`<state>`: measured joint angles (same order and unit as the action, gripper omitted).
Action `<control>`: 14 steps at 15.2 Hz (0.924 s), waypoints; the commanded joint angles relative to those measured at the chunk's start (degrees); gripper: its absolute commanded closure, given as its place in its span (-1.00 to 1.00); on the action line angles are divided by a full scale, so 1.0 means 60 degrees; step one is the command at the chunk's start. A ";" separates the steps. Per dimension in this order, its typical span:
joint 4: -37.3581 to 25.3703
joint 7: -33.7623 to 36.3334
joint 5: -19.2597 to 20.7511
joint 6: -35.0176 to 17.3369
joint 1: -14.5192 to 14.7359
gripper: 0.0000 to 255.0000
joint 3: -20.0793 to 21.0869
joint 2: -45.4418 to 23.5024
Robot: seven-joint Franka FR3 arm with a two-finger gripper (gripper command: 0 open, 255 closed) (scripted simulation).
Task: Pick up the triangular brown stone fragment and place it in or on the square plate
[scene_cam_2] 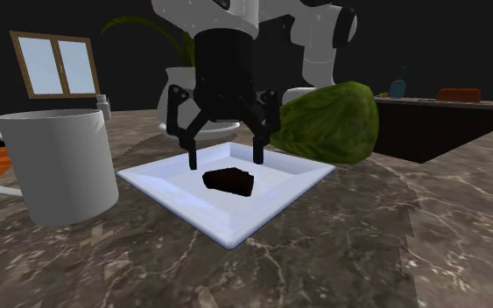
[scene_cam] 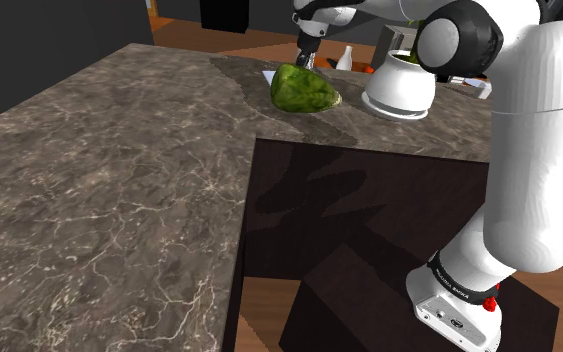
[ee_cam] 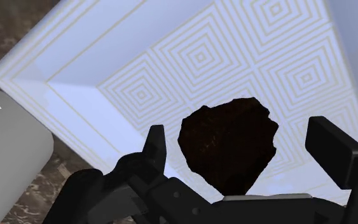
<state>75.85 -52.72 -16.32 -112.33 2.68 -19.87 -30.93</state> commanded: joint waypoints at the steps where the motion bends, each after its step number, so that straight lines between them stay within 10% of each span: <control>1: -0.0001 -0.0005 -0.0003 0.0025 -0.0007 -1.00 0.0001 -0.0017; 14: -0.1073 0.0180 0.0107 0.1225 -0.0102 -1.00 -0.0057 0.0138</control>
